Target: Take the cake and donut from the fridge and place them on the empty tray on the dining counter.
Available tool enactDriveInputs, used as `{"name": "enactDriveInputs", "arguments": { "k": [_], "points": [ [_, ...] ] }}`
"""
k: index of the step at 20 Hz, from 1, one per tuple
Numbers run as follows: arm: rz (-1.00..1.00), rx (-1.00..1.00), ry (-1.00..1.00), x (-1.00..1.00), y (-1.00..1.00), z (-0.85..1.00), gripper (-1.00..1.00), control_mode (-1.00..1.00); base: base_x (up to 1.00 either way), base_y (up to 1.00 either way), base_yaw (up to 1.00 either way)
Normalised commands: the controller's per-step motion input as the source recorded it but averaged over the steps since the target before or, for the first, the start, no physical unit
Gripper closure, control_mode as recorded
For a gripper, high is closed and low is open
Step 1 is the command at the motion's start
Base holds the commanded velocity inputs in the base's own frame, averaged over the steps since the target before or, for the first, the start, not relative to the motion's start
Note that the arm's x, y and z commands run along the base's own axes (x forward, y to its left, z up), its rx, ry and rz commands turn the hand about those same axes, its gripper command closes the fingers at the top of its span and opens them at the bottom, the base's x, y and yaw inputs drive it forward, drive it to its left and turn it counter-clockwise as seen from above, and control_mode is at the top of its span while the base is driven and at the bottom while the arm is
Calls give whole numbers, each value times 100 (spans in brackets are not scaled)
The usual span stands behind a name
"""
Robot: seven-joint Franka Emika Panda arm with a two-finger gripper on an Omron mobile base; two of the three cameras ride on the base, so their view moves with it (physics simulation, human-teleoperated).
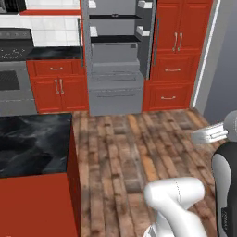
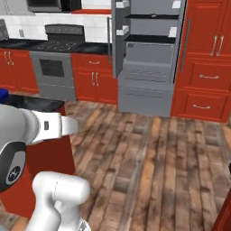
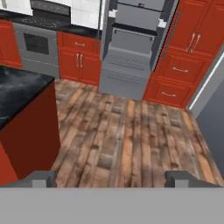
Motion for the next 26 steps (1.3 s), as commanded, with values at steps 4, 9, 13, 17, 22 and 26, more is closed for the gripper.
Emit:
{"name": "enactDriveInputs", "arguments": {
  "k": [4,9,13,17,22,26],
  "points": [
    [0,0,0,0,0,0,-100,100,96,-36,1],
    [0,0,0,0,0,0,-100,100,100,-20,1],
    [0,0,0,0,0,0,-100,100,100,-20,0],
    [0,0,0,0,0,0,-100,100,100,-23,0],
    [0,0,0,0,0,0,-100,100,100,-18,0],
    [0,0,0,0,0,0,-100,100,100,-14,0]
  ]
}}
